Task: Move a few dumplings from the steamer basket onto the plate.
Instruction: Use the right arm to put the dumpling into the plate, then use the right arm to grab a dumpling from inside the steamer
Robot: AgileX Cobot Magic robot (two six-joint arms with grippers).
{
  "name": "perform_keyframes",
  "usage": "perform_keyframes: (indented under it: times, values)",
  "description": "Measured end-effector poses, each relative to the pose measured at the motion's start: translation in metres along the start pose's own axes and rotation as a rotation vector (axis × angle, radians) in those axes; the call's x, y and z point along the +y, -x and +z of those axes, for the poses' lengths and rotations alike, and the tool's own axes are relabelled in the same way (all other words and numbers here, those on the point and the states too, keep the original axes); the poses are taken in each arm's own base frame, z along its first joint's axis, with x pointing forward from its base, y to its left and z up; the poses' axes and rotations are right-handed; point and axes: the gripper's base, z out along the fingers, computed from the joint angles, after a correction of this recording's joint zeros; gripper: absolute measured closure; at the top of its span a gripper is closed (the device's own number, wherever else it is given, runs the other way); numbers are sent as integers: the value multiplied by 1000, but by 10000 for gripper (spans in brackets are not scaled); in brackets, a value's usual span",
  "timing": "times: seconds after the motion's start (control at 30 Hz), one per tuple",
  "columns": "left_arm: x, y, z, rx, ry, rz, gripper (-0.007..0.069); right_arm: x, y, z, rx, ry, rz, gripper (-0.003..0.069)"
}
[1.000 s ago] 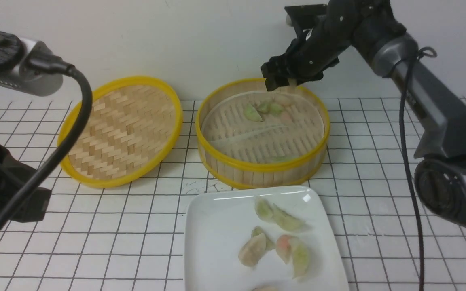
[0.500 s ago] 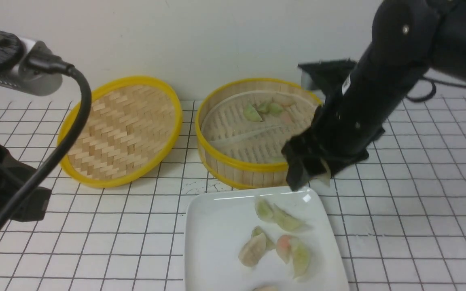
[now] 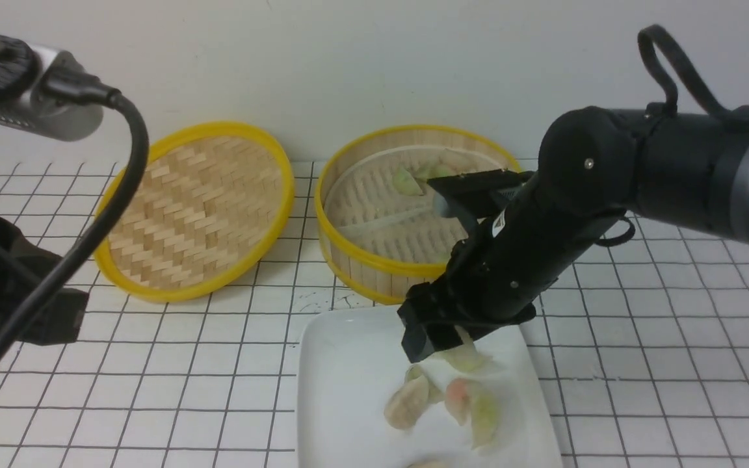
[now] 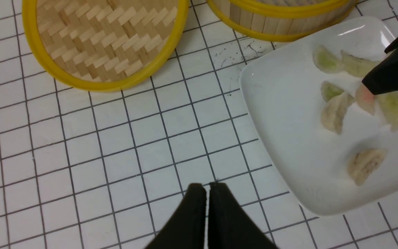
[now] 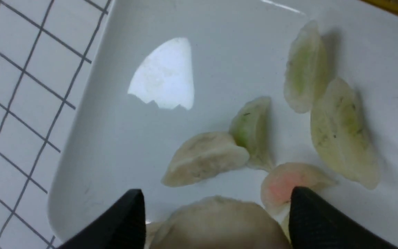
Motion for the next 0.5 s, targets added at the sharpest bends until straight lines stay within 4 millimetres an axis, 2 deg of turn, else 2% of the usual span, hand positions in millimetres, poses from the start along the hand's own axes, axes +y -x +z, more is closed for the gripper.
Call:
perform_keyframes:
  times: [0.07, 0.17, 0.27, 0.4, 0.43, 0.47, 0.5]
  values:
    - [0, -1, 0, 6, 2, 0, 631, 1, 6, -5, -16, -7, -19, 74]
    - [0, -1, 0, 13, 5, 0, 631, 3, 17, -16, -56, -28, -52, 49]
    - [1, -3, 0, 30, 12, 0, 631, -4, 41, -44, -170, -98, -98, 48]
    - [1, -3, 0, 32, 13, 0, 631, -37, 79, -73, -322, -181, -44, 68]
    - [1, -3, 0, 32, 13, 0, 631, -48, 89, -76, -347, -197, -27, 72]
    - [1, -3, 0, 32, 13, 0, 631, -50, 89, -77, -348, -199, -24, 72]
    - [1, -3, 0, 32, 13, 0, 631, -68, 105, -72, -366, -224, -18, 76]
